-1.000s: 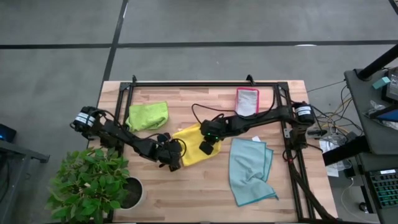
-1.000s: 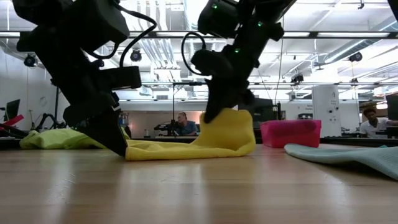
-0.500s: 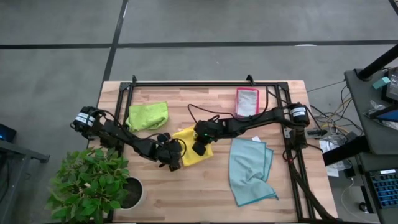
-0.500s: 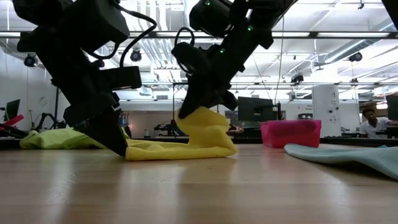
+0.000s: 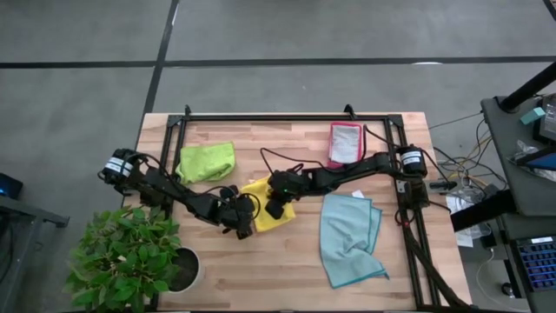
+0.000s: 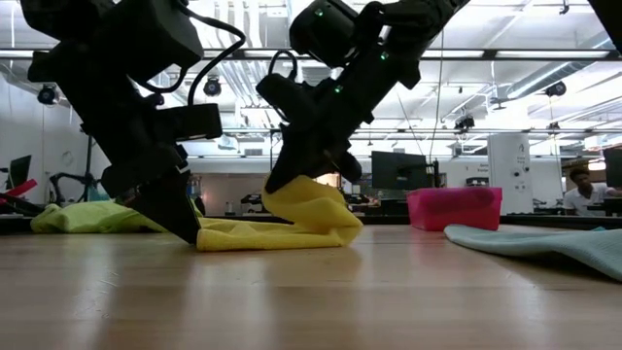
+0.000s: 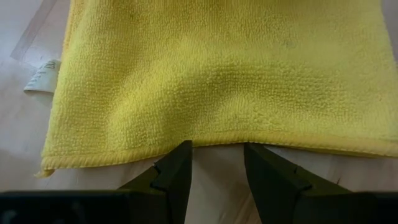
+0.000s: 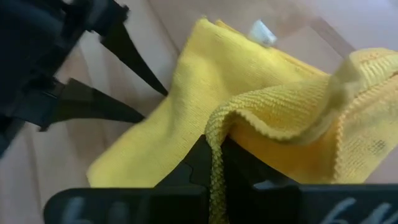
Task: Fold microfiber towels
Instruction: Fold the yellow microfiber towel
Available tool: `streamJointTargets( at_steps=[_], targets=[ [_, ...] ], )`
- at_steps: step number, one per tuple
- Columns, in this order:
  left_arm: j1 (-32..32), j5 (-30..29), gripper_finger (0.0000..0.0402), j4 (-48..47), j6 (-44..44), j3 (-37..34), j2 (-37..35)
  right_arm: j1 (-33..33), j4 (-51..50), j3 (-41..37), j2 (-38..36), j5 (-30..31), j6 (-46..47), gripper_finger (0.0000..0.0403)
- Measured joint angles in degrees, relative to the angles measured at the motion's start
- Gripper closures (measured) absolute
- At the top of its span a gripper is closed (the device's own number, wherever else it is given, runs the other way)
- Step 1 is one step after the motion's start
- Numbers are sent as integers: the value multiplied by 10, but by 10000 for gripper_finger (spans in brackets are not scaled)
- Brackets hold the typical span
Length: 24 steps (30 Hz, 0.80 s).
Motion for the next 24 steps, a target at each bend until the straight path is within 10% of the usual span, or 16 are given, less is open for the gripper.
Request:
streamJointTargets(
  at_steps=[10,24],
  targets=[
    [0,0,268,0,0,0,0,5,44,0,30,0,0,379],
    [0,0,268,1,0,0,0,8,43,45,57,0,-24,224]
  ],
)
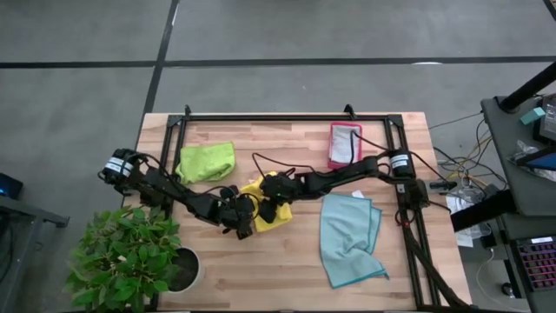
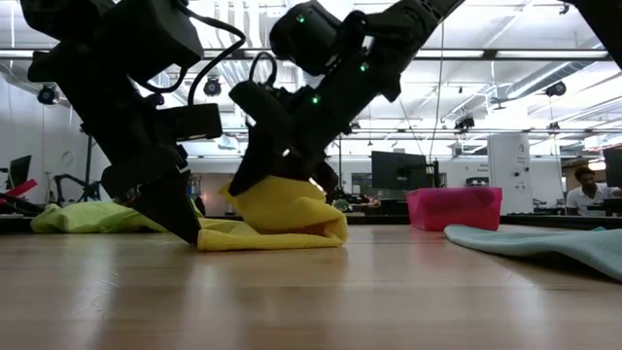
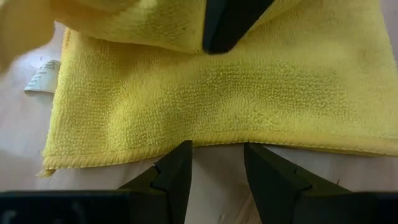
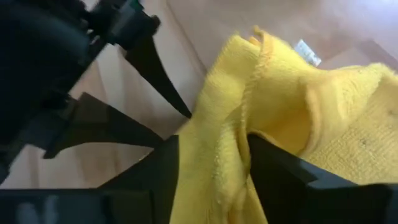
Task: Fold microfiber towels
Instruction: Fold the yellow microfiber towel
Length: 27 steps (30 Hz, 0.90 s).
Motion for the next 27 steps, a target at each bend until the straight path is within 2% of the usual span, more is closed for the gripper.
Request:
streamJointTargets(
  at_steps=[6,13,23,27],
  targets=[
    [0,0,268,0,0,0,0,0,-12,0,-13,0,-12,190],
    [0,3,268,-5,0,2,-1,2,-27,0,-22,-2,-32,182],
    [-4,41,268,-24,2,1,-56,15,-186,-14,-112,5,-144,183],
    [-12,41,268,-14,-1,1,-64,19,-196,-49,-144,5,-153,184]
  ],
)
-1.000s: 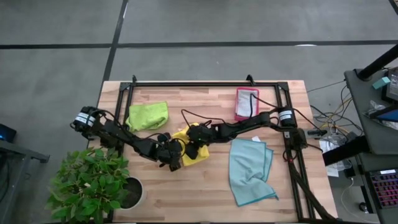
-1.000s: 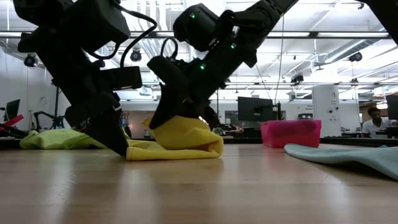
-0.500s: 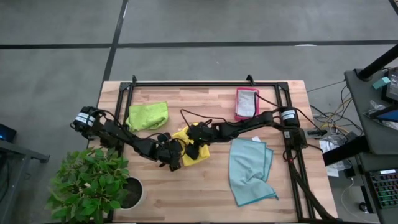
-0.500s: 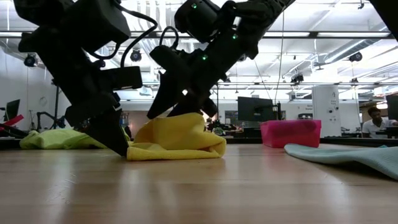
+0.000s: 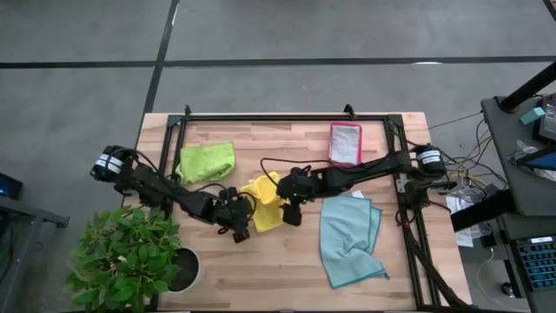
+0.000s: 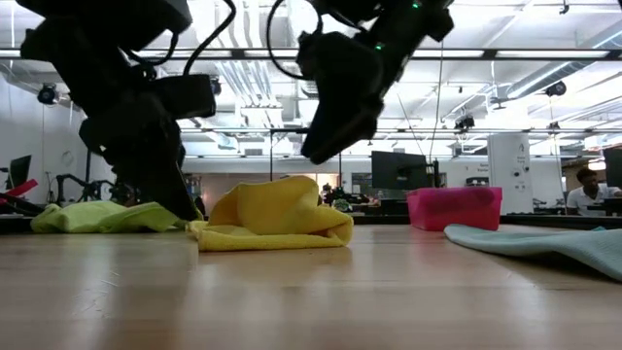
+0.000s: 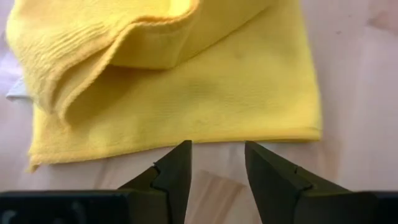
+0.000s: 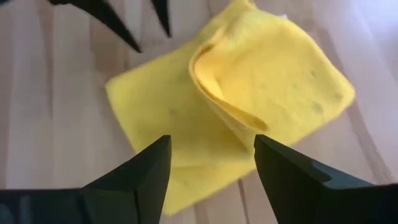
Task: Fold microfiber towels
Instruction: Fold the yellow microfiber towel
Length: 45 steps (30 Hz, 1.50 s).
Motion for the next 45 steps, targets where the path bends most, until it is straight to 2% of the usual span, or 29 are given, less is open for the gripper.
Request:
streamJointTargets(
  at_steps=[6,14,19,24,41,45],
  targets=[
    [-16,-1,268,48,-16,2,4,-1,56,-65,-16,27,0,184],
    [-39,-6,268,84,-45,3,23,-2,306,-173,-16,31,17,184],
    [-41,-8,268,89,-67,4,36,-7,396,-218,-16,51,42,184],
    [-42,-8,268,90,-90,4,42,-7,431,-238,-15,86,45,184],
    [-43,-11,268,90,-88,5,54,-6,456,-249,-15,92,42,184],
    [-43,-12,268,92,-89,5,54,-6,454,-249,-15,92,36,202]
  ],
)
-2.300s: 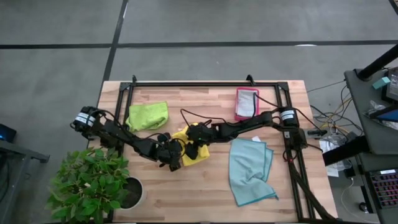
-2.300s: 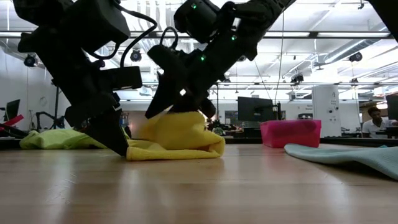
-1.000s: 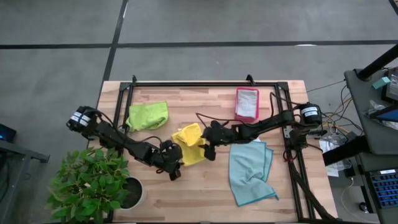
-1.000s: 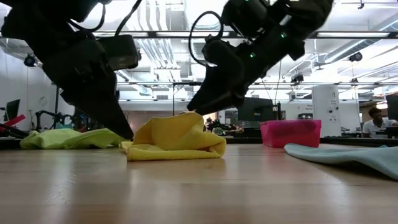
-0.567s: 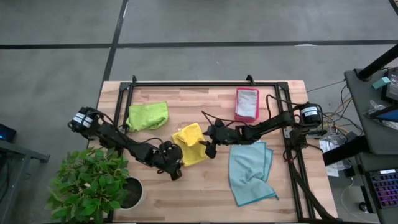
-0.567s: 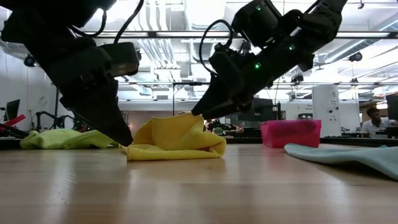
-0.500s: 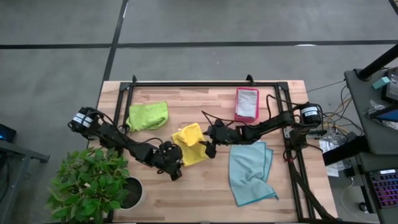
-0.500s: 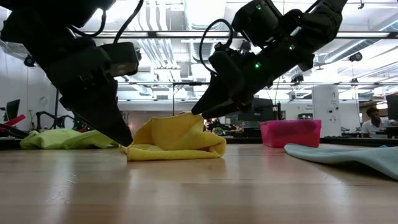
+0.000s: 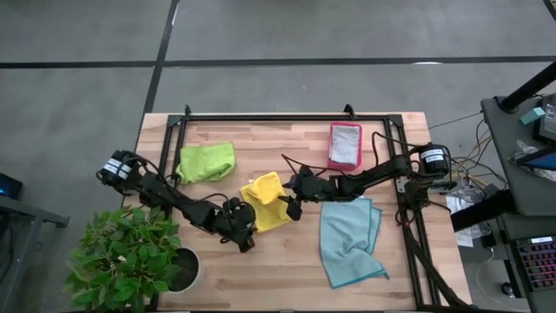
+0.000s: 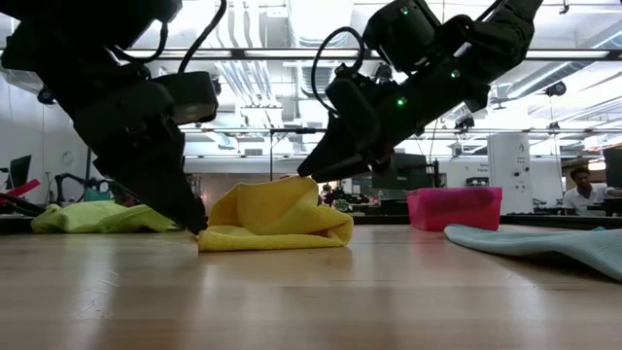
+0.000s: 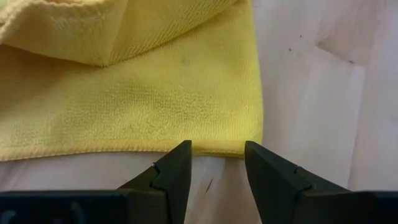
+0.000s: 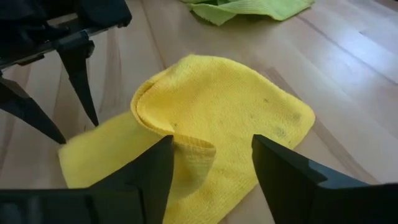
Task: Fold microfiber towels
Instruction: Fold the yellow microfiber towel
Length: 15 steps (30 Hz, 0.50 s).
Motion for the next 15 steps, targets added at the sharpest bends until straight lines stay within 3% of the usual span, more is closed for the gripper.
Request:
streamJointTargets(
  at_steps=[9,15],
  targets=[
    [0,0,268,16,3,-1,0,6,18,-1,33,-9,-5,327],
    [0,0,268,7,4,-2,0,16,65,5,49,-64,-6,390]
  ],
)
